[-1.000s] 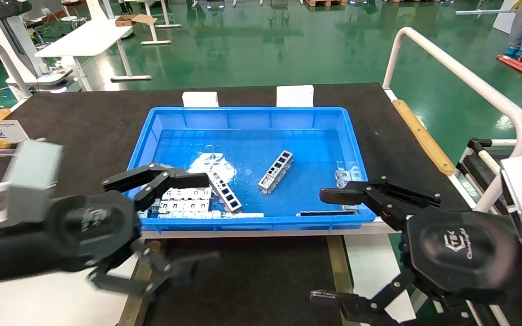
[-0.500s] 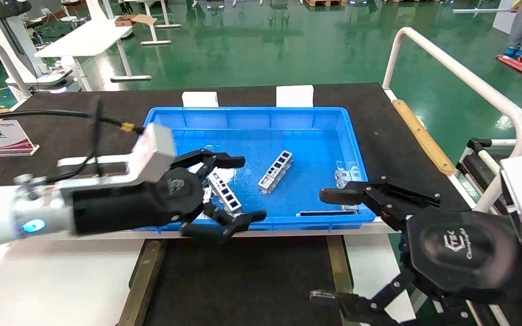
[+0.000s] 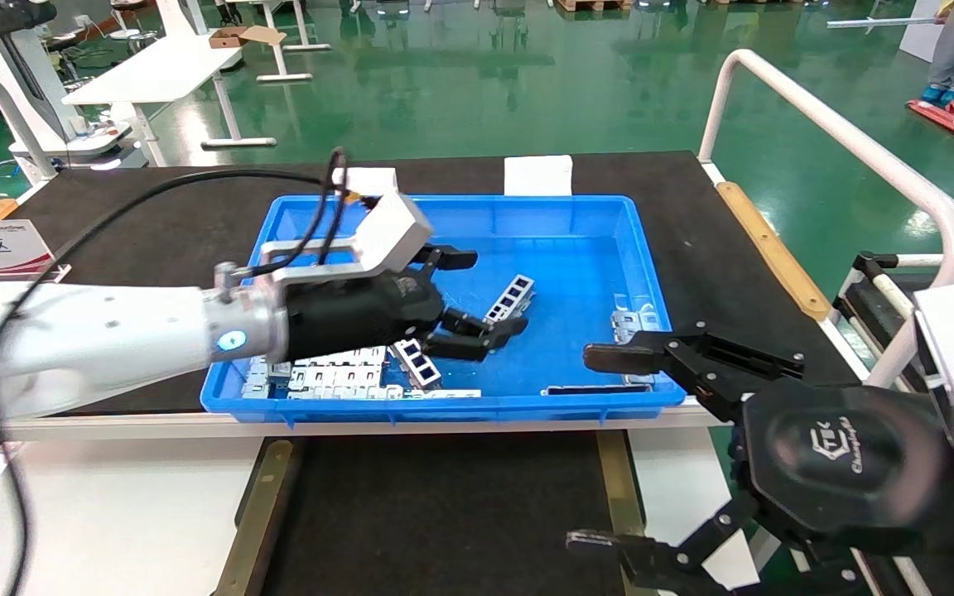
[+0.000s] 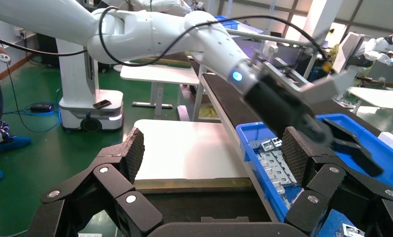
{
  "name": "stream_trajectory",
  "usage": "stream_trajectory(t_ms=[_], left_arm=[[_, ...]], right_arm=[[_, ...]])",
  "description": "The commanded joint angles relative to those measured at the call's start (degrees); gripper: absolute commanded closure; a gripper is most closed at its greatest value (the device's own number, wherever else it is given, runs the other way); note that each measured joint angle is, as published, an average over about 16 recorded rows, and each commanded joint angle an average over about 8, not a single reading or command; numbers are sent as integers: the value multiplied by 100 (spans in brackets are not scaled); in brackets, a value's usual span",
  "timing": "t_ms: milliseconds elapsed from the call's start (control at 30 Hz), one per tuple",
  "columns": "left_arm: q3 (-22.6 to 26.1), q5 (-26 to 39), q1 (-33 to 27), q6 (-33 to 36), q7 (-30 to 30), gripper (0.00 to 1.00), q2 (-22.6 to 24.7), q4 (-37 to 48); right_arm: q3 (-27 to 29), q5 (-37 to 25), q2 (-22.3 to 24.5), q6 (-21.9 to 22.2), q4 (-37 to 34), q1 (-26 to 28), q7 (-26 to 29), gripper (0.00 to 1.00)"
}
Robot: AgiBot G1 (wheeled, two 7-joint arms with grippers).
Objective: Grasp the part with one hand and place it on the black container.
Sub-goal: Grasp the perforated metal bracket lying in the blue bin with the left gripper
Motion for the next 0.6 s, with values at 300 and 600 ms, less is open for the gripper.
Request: stream_trajectory(t_ms=[300,600], left_arm=[[176,362,-415,-786,393,0,981,1530],[653,159,-445,-1462,541,0,1278,2002]], right_arm=[[-1,0,0,0,0,0,0,0],[-1,1,1,1,0,0,-1,0]])
